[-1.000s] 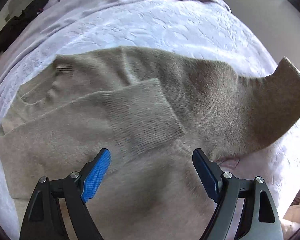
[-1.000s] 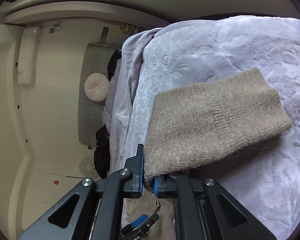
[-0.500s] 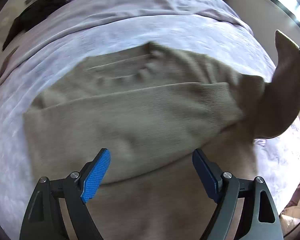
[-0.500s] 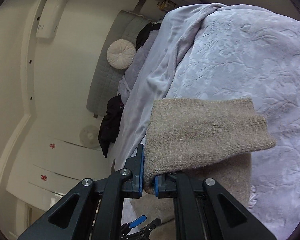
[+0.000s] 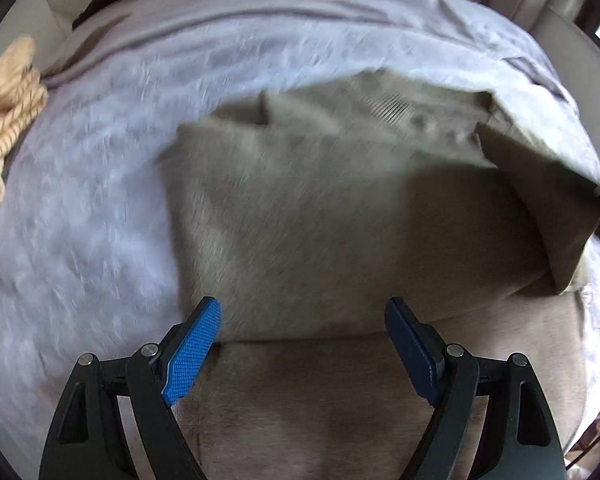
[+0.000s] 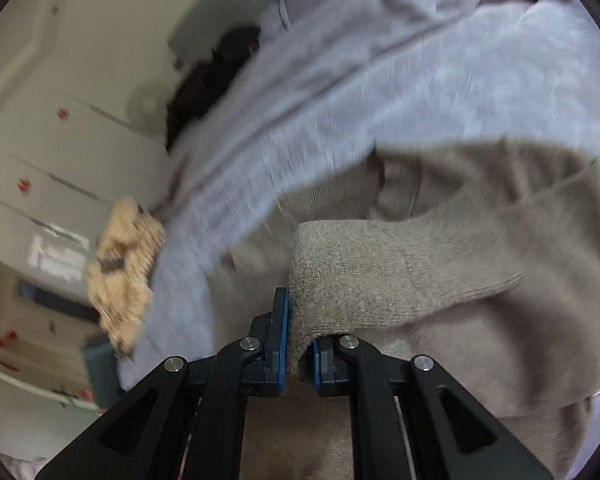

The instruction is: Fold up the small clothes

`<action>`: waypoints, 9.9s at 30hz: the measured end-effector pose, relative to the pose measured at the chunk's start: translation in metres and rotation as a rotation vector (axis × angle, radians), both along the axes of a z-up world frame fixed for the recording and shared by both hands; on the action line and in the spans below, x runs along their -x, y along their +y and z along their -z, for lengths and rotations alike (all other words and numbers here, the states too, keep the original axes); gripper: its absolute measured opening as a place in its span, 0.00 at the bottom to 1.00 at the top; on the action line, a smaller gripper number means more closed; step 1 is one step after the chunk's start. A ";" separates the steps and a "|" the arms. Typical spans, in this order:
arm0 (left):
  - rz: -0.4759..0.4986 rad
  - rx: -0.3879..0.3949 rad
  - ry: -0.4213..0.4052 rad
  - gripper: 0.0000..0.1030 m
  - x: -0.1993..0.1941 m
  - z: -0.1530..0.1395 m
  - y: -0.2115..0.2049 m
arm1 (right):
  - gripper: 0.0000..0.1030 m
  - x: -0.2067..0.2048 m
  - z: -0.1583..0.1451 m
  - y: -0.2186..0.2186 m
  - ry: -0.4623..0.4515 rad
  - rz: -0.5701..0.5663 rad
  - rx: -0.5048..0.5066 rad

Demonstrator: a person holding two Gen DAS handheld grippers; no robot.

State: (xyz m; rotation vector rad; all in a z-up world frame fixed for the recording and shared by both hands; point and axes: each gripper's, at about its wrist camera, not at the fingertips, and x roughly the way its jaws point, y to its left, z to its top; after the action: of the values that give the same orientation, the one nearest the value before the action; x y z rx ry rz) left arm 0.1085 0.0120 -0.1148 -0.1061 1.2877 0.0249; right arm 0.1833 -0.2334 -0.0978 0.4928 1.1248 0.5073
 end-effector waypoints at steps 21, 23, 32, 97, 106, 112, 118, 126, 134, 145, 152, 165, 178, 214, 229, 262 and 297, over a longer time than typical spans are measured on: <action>-0.061 0.063 -0.036 0.83 0.016 0.003 0.051 | 0.08 0.002 0.049 -0.053 0.183 0.369 -0.233; -0.069 0.051 -0.049 0.83 0.024 -0.004 0.056 | 0.08 -0.002 0.027 -0.022 0.090 0.234 -0.195; -0.150 0.037 -0.036 0.83 0.040 -0.003 0.088 | 0.12 0.012 0.027 0.136 -0.033 -0.315 0.198; 0.056 -0.027 0.060 0.83 0.043 -0.024 -0.011 | 0.55 0.115 0.009 -0.132 0.254 0.321 0.151; 0.097 -0.003 0.088 0.83 0.068 -0.030 -0.023 | 0.65 0.131 -0.009 -0.078 0.213 0.134 0.290; -0.001 0.081 0.051 0.83 0.036 -0.027 0.015 | 0.65 0.105 -0.008 -0.085 0.186 0.099 0.317; -0.086 0.168 0.002 0.83 -0.026 -0.015 0.079 | 0.65 0.051 0.005 -0.125 0.158 0.124 0.256; -0.083 0.252 0.018 0.83 -0.088 0.027 0.108 | 0.65 -0.022 0.047 -0.173 0.183 0.223 0.160; -0.102 0.316 0.007 0.60 -0.095 0.041 0.113 | 0.12 -0.042 0.071 -0.194 0.239 0.284 -0.028; -0.104 0.226 -0.036 0.48 -0.092 0.039 0.123 | 0.11 -0.041 0.074 -0.194 0.226 0.315 0.041; -0.121 0.123 -0.022 0.61 -0.068 0.013 0.129 | 0.40 -0.036 0.052 -0.183 0.227 0.321 0.146; -0.077 0.194 0.128 0.61 0.020 0.017 0.103 | 0.51 0.044 0.028 -0.158 0.267 0.265 0.134; -0.146 0.547 0.188 0.63 0.030 0.046 0.120 | 0.51 0.107 0.056 -0.148 0.367 0.206 0.096; -0.069 0.025 0.142 0.70 0.116 -0.042 -0.024 | 0.66 0.130 0.011 -0.114 0.271 -0.123 0.185; -0.033 0.035 0.177 0.70 0.167 -0.035 -0.036 | 0.66 0.172 0.023 -0.113 0.292 -0.093 0.144; 0.043 0.488 0.182 0.74 0.286 0.027 0.021 | 0.68 0.321 0.101 -0.132 0.353 -0.071 -0.066; -0.110 0.795 -0.092 0.11 0.195 -0.048 0.054 | 0.11 0.258 -0.001 -0.123 0.158 0.019 -0.585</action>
State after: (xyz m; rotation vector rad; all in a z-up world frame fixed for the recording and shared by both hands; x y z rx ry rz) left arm -0.0863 0.0655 -0.0663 -0.8485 1.1354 -0.3967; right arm -0.0749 -0.3563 -0.0964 1.0651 1.1131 0.7958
